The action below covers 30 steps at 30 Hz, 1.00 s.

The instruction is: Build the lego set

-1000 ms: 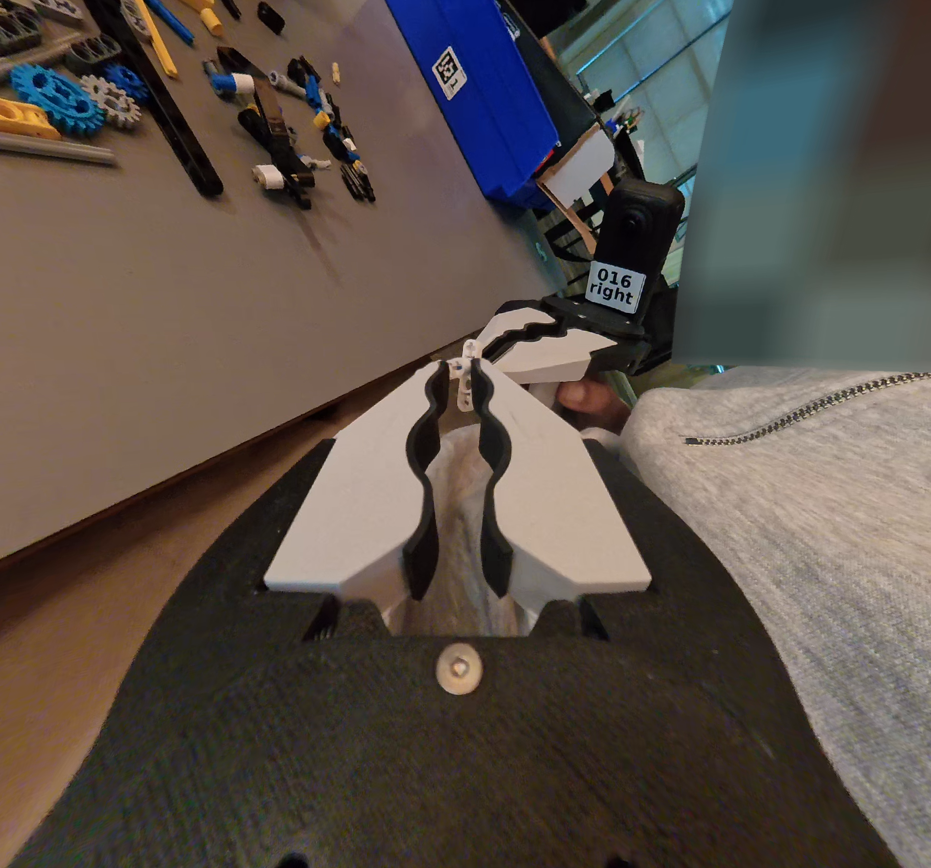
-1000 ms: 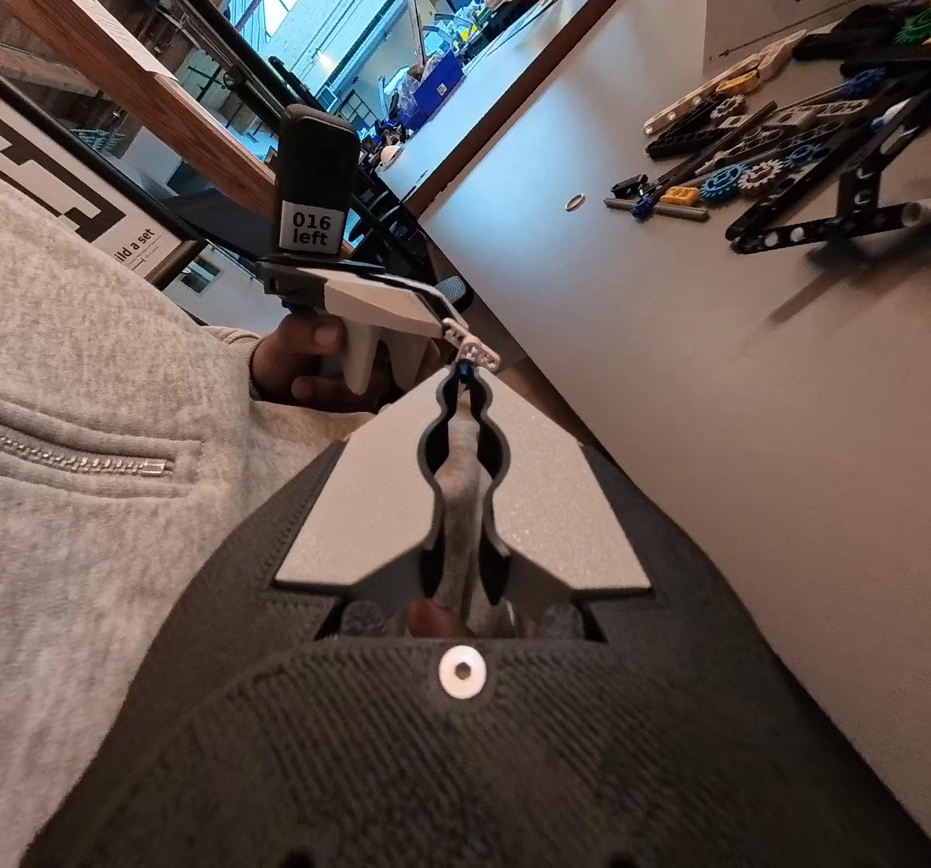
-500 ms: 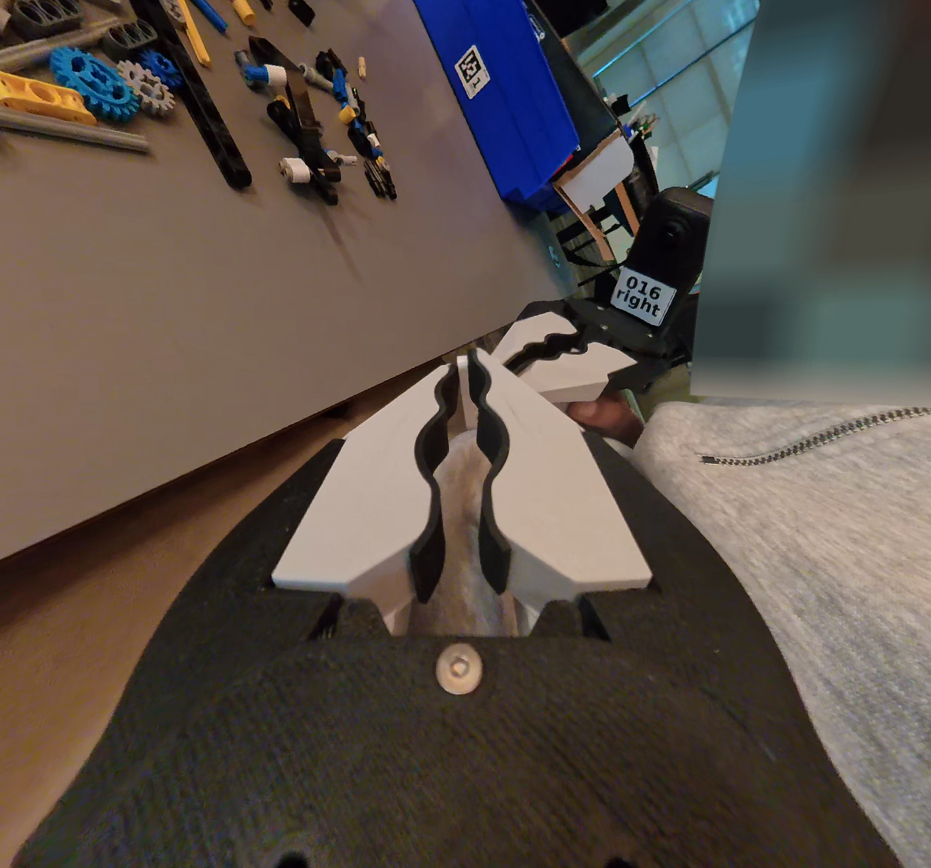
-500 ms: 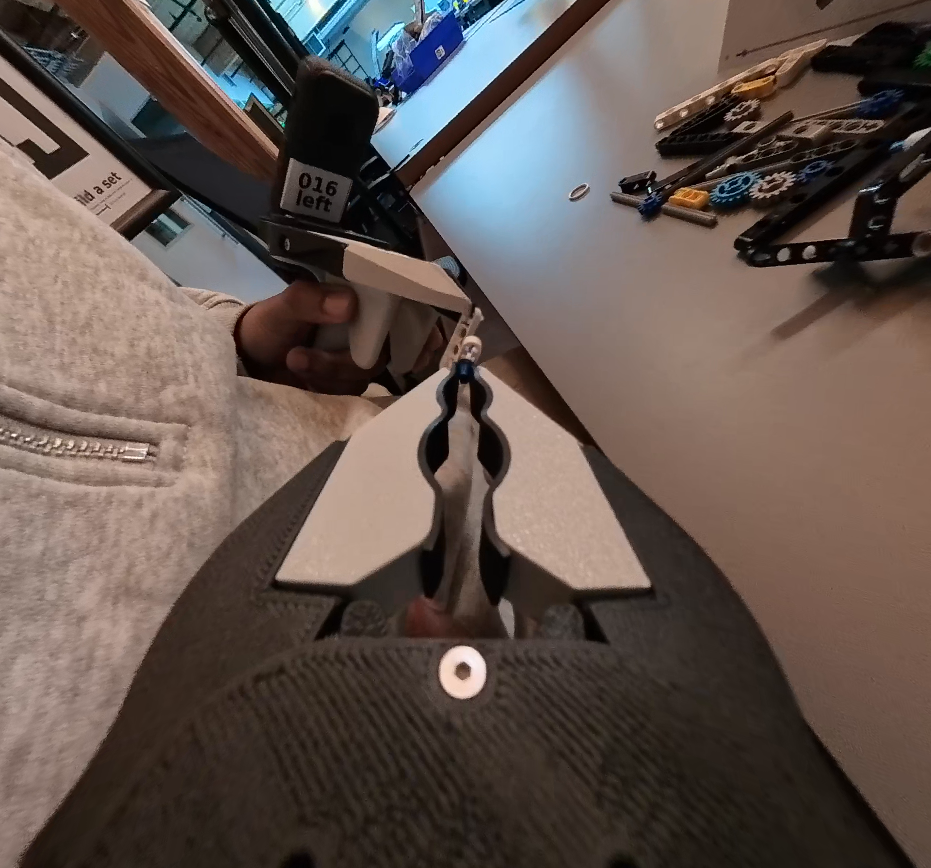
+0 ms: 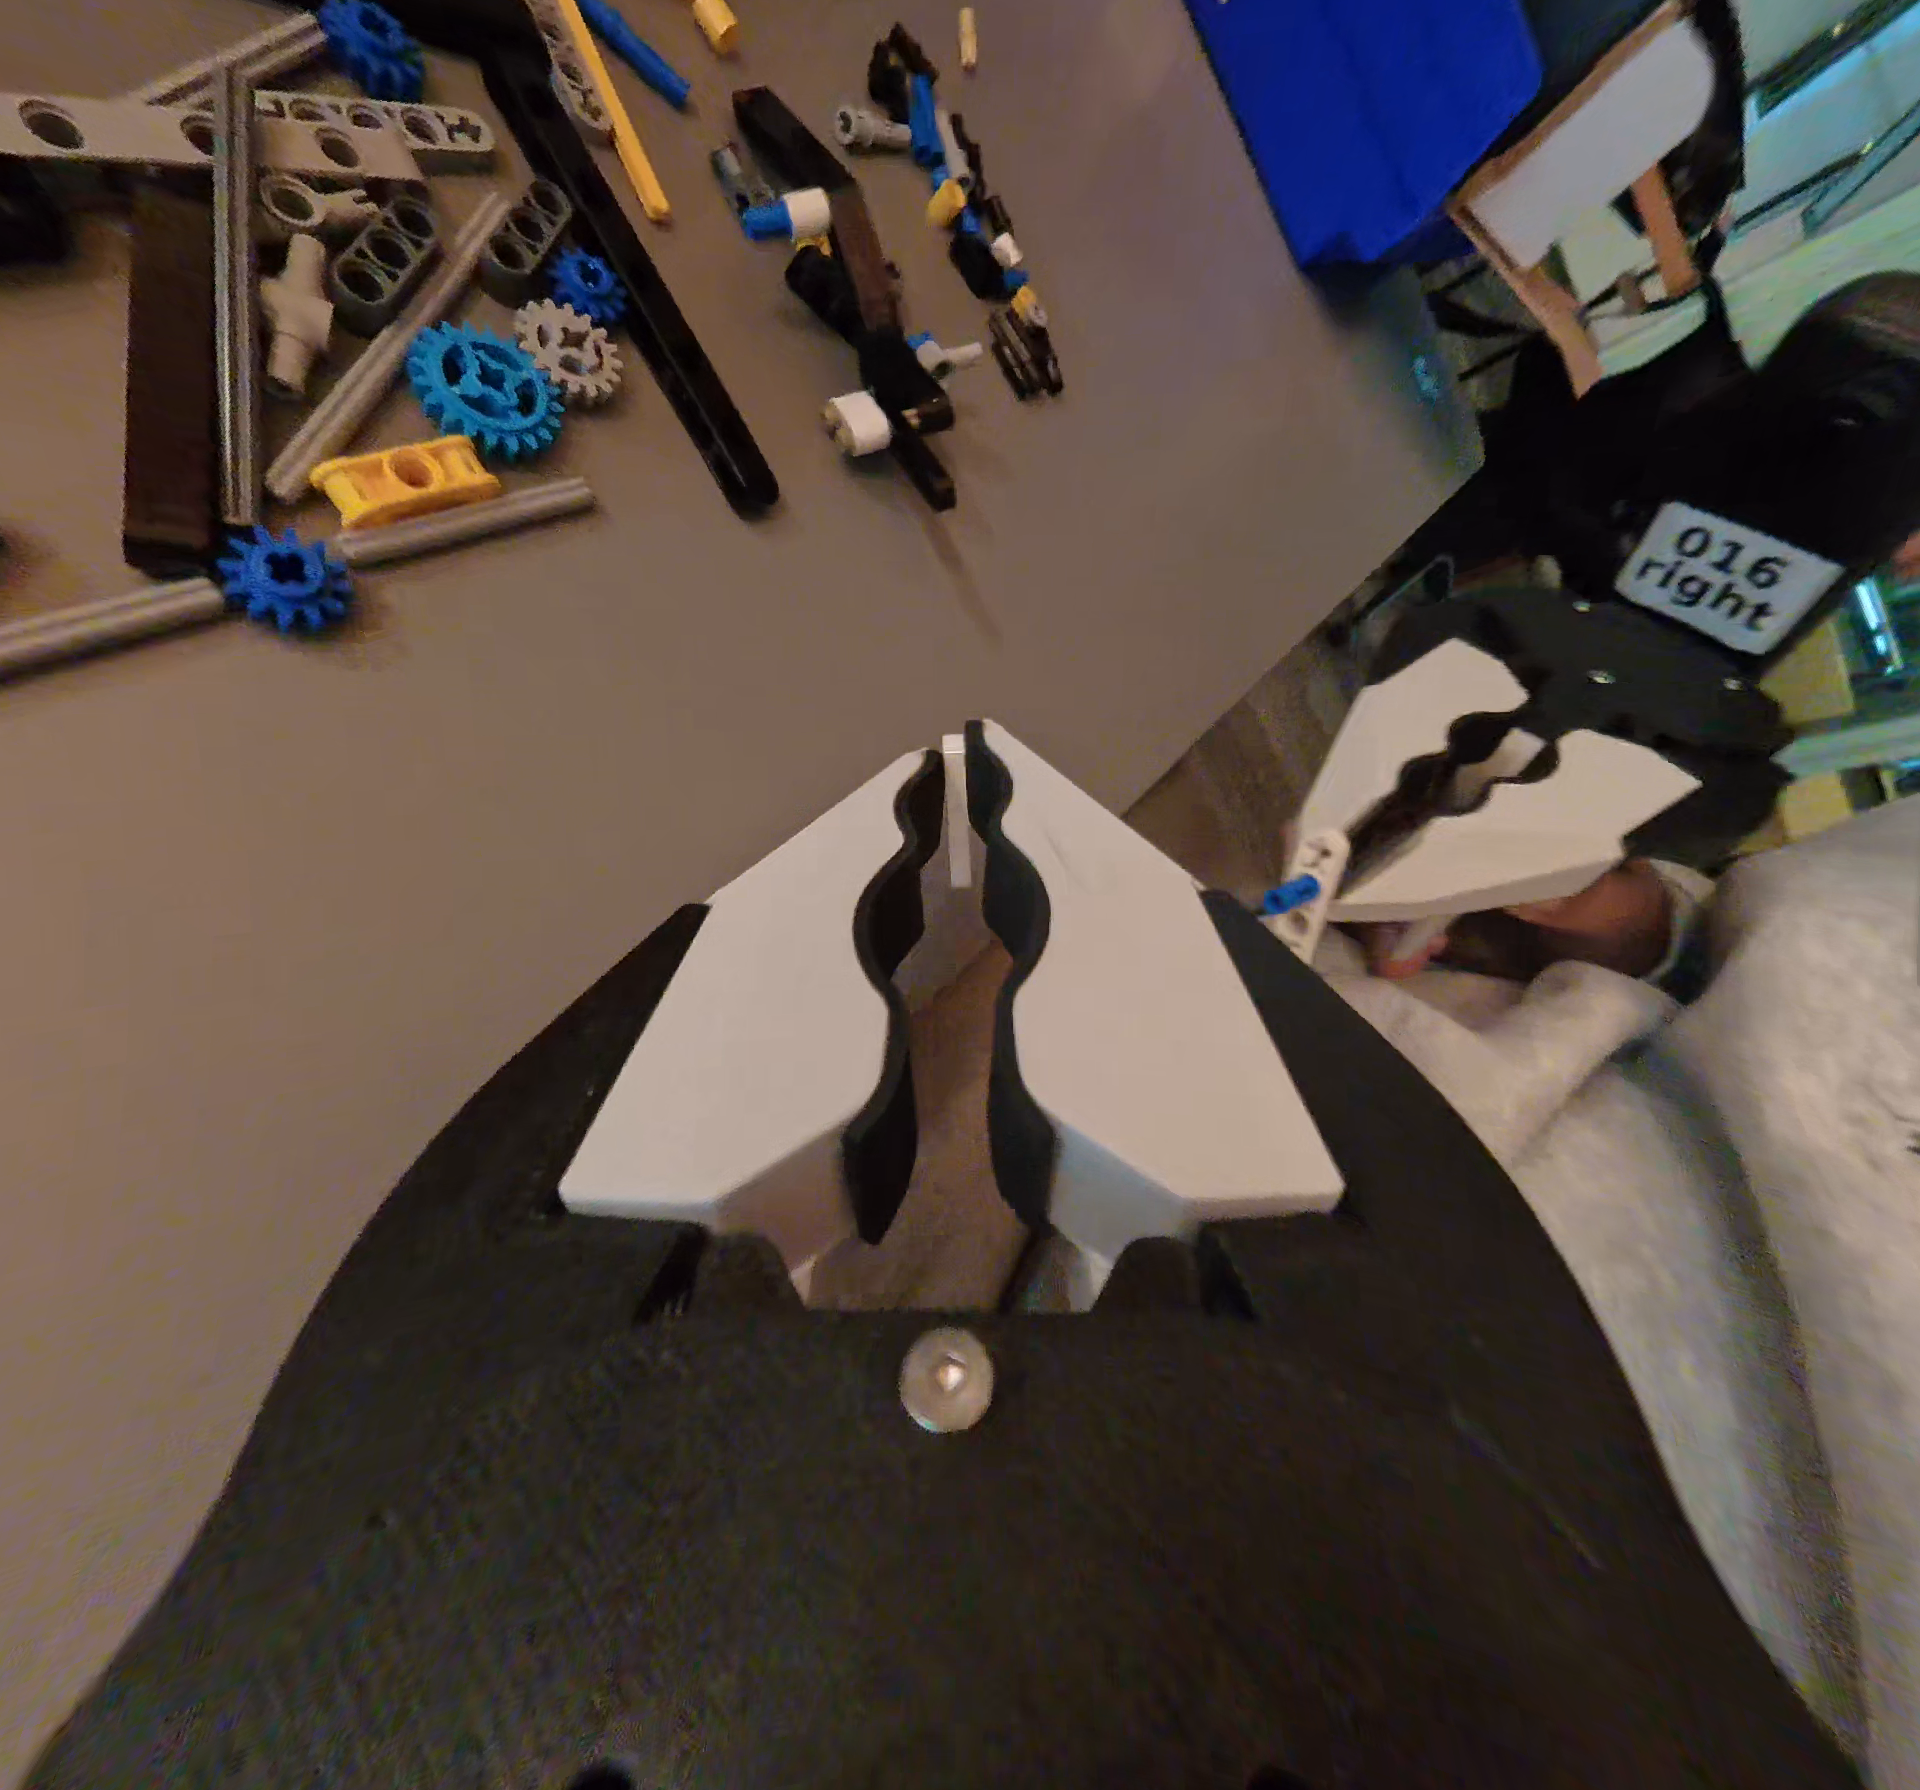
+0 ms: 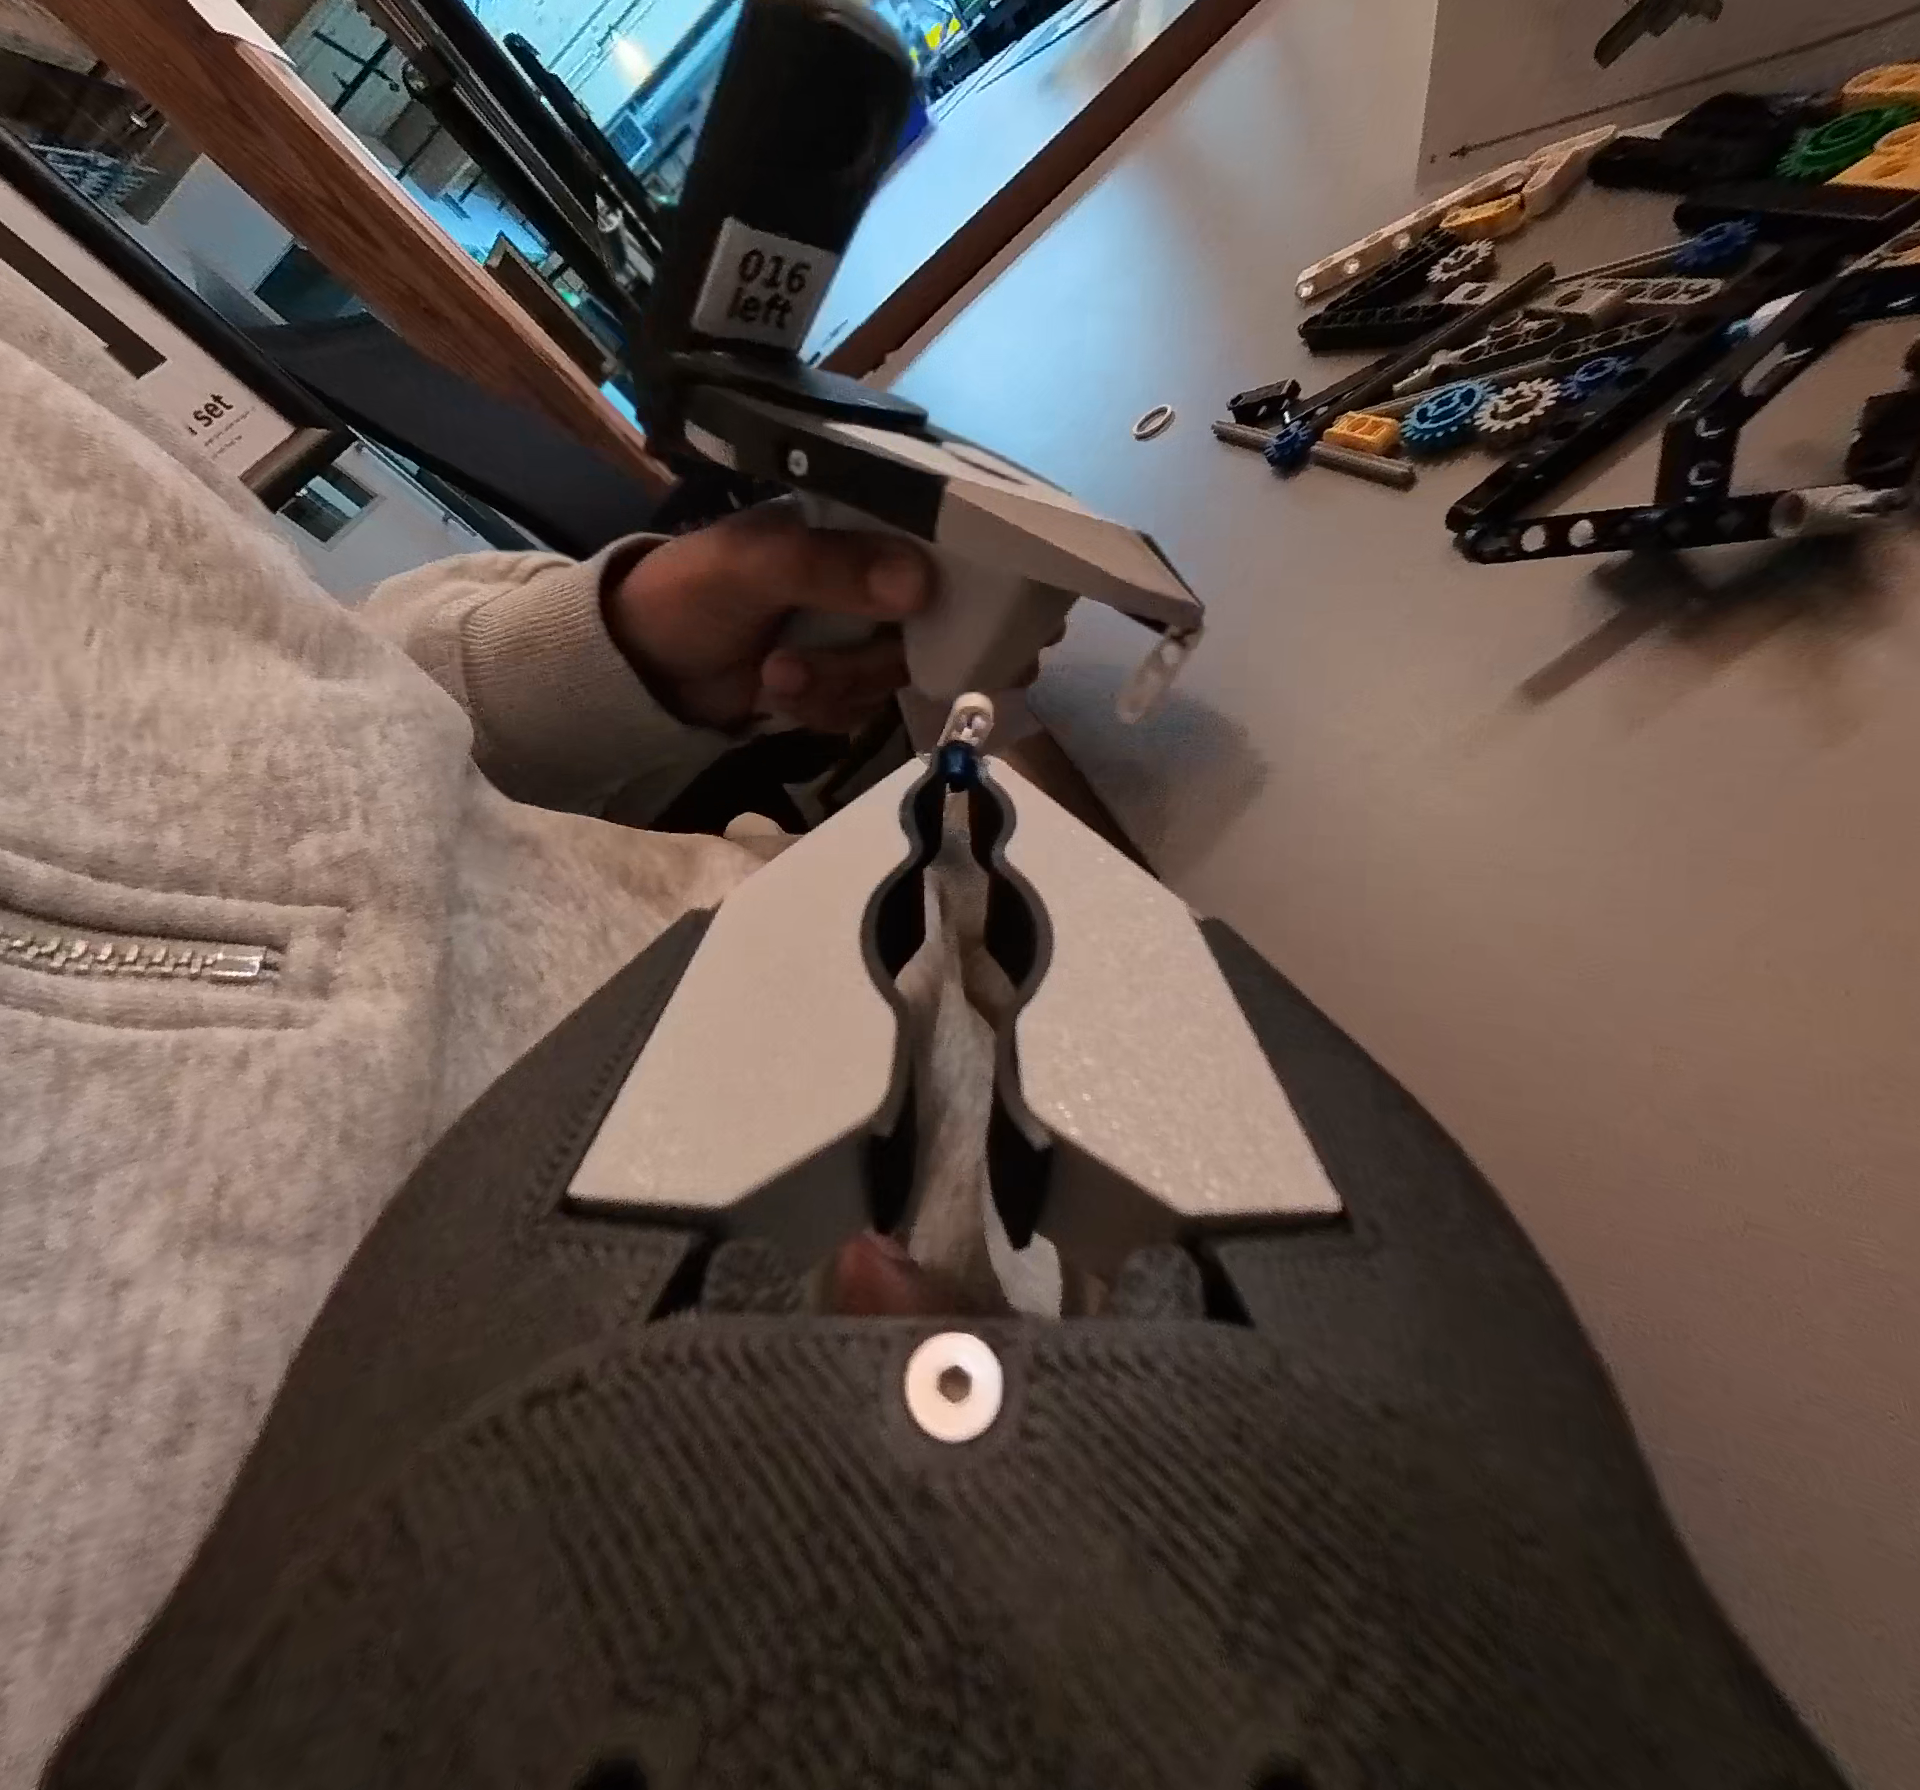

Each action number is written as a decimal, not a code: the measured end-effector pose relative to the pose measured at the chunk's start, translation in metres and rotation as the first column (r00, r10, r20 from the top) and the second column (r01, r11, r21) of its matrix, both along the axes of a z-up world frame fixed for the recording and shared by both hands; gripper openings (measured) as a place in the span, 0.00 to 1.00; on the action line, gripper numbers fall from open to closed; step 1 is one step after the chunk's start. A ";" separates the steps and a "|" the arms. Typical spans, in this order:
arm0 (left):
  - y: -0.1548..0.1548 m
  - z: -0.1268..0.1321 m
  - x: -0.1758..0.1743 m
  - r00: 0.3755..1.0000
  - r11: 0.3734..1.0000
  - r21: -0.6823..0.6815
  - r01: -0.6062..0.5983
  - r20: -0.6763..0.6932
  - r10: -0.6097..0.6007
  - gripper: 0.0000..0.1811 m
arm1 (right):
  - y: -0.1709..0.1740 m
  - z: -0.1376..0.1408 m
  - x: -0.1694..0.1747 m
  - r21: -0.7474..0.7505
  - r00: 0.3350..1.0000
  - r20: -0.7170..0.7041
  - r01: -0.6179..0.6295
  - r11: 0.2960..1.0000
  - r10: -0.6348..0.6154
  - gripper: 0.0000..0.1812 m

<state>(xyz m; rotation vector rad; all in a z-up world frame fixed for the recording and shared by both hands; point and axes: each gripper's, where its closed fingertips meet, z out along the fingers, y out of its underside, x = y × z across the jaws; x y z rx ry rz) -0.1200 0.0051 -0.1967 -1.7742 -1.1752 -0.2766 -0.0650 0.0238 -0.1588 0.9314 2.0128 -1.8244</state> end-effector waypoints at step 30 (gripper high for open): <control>-0.013 -0.020 0.003 0.973 0.930 -0.366 -0.026 -0.222 -0.060 0.07 | 0.008 -0.003 -0.009 -0.007 0.999 0.017 0.039 0.999 -0.039 0.01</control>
